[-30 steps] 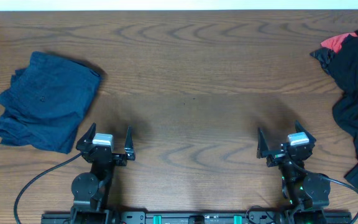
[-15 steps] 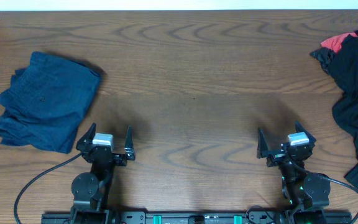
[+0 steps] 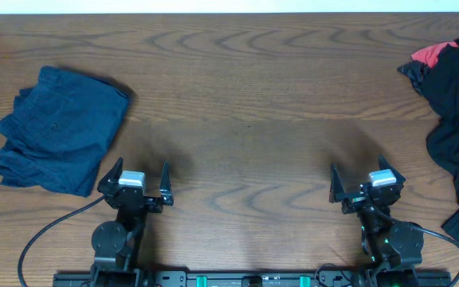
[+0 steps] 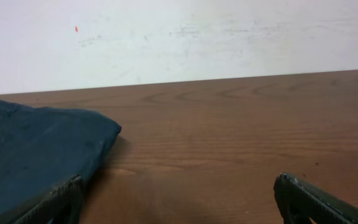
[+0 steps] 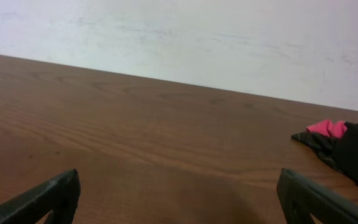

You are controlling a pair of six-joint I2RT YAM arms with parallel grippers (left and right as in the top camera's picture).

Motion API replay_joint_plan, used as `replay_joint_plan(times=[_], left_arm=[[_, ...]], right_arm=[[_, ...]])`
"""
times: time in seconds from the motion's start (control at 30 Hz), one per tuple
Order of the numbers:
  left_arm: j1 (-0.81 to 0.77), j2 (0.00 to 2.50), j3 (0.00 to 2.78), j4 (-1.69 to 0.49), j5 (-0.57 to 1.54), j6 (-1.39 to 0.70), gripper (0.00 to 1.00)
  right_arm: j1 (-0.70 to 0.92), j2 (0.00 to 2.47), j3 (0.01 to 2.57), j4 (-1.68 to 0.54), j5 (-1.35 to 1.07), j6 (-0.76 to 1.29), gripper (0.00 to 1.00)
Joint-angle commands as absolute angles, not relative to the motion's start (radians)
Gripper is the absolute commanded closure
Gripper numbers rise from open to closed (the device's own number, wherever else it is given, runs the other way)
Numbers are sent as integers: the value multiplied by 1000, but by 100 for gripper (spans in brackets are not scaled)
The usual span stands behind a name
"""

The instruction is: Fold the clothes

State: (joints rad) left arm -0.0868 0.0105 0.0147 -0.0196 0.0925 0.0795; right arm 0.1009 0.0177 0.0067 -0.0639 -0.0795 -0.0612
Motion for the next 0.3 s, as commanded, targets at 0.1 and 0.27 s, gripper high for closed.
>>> replay_joint_plan(times=[0.1, 0.27], left_arm=[[-81, 5, 4, -63, 101, 93, 2], [-81, 5, 4, -63, 101, 93, 2]], right_arm=[[86, 16, 6, -67, -86, -49, 1], [86, 16, 6, -68, -86, -49, 1]])
